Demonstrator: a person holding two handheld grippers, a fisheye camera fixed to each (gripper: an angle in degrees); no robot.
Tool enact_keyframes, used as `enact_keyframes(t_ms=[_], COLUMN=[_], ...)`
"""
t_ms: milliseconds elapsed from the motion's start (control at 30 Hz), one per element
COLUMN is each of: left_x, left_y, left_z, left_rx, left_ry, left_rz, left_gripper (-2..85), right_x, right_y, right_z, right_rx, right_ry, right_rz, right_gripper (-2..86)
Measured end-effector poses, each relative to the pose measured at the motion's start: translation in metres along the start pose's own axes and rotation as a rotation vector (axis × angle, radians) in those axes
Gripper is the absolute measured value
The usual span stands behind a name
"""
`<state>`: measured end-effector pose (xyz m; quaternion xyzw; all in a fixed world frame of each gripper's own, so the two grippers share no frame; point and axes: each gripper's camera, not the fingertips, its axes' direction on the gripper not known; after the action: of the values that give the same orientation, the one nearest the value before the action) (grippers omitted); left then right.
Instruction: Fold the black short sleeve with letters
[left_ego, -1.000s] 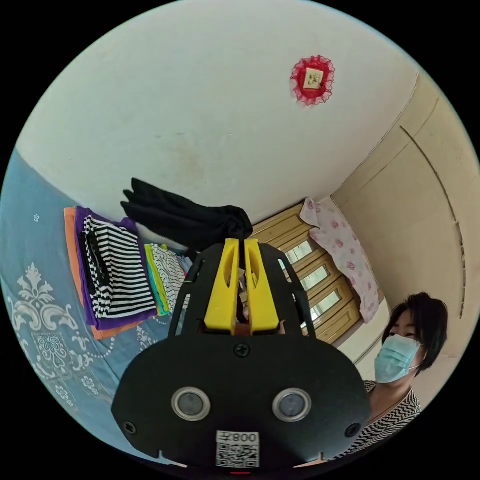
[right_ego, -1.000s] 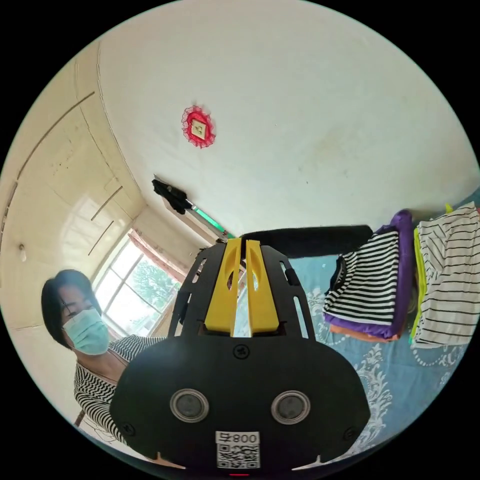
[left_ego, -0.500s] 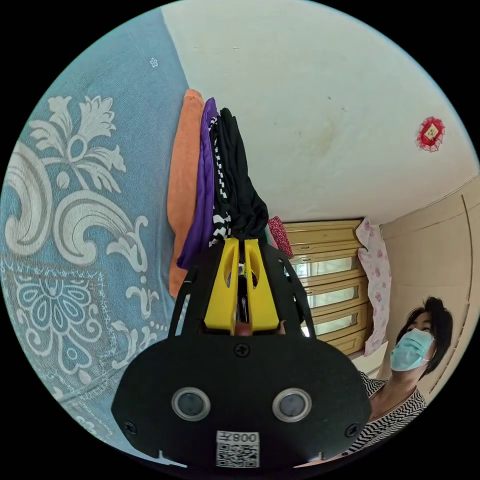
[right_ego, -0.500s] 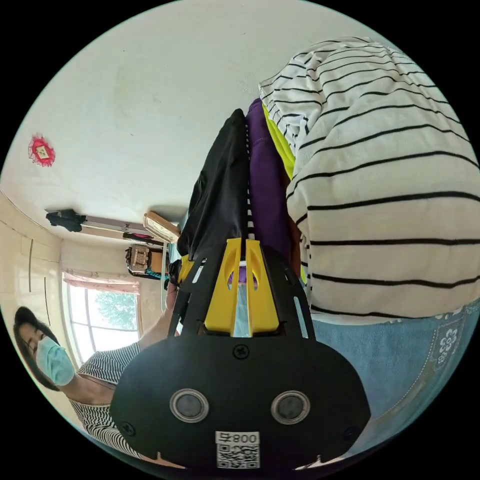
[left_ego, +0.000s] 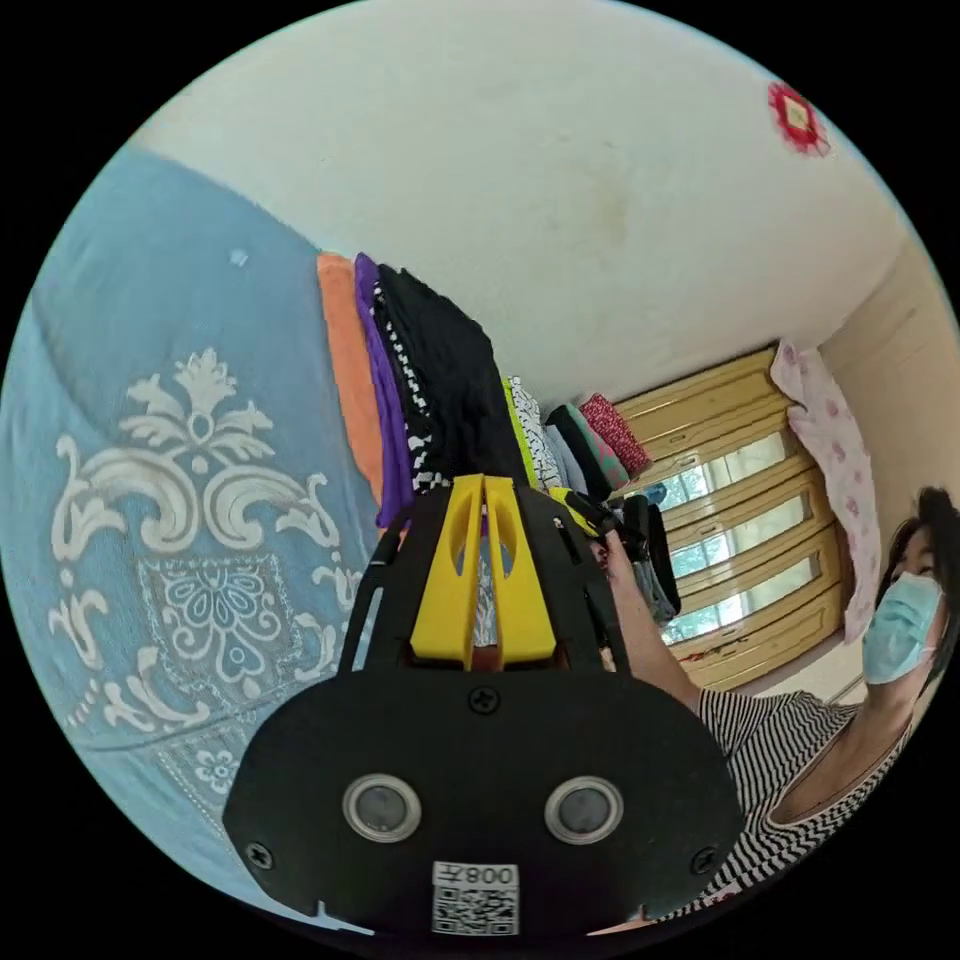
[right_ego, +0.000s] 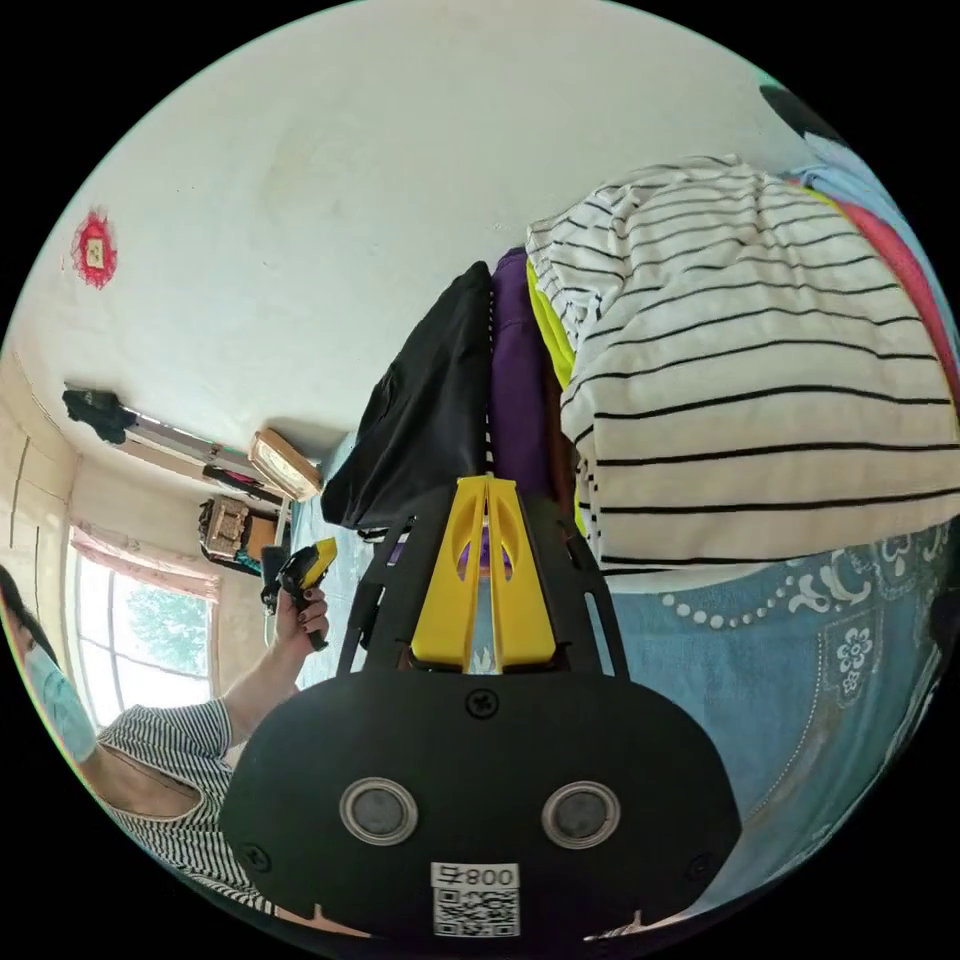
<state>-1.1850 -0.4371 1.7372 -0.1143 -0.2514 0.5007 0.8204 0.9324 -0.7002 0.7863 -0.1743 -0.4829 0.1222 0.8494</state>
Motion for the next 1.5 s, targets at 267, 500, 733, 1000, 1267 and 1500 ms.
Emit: enact_keyframes(t_ms=[267, 500, 733, 1000, 1267, 1500], left_x=[0.007, 0.018, 0.015, 0.041, 0.046, 0.046], left_y=[-0.005, 0.009, 0.026, 0.077, 0.158, 0.205], left_z=[0.100, 0.115, 0.134, 0.104, 0.112, 0.115], left_rx=[-0.191, -0.148, -0.186, -0.117, -0.297, -0.396], left_ry=[-0.340, -0.332, -0.357, -0.246, -0.177, -0.108], left_rz=[0.154, 0.206, 0.216, 0.330, 0.312, 0.221], left_gripper=[0.2, 0.3, 0.6, 5.1, 7.4, 7.4], right_x=[-0.087, -0.126, -0.136, -0.152, -0.144, -0.135], right_y=[-0.008, 0.006, 0.008, 0.019, -0.022, -0.047], right_z=[0.071, 0.102, 0.092, 0.021, -0.007, -0.002], right_rx=[-0.138, -0.109, -0.101, 0.149, 0.163, 0.096], right_ry=[0.424, 0.652, 0.597, 0.596, 0.648, 0.778], right_rz=[-0.270, -0.392, -0.359, -0.325, -0.240, -0.209], right_gripper=[0.1, 0.1, 0.2, 1.5, 7.1, 7.4])
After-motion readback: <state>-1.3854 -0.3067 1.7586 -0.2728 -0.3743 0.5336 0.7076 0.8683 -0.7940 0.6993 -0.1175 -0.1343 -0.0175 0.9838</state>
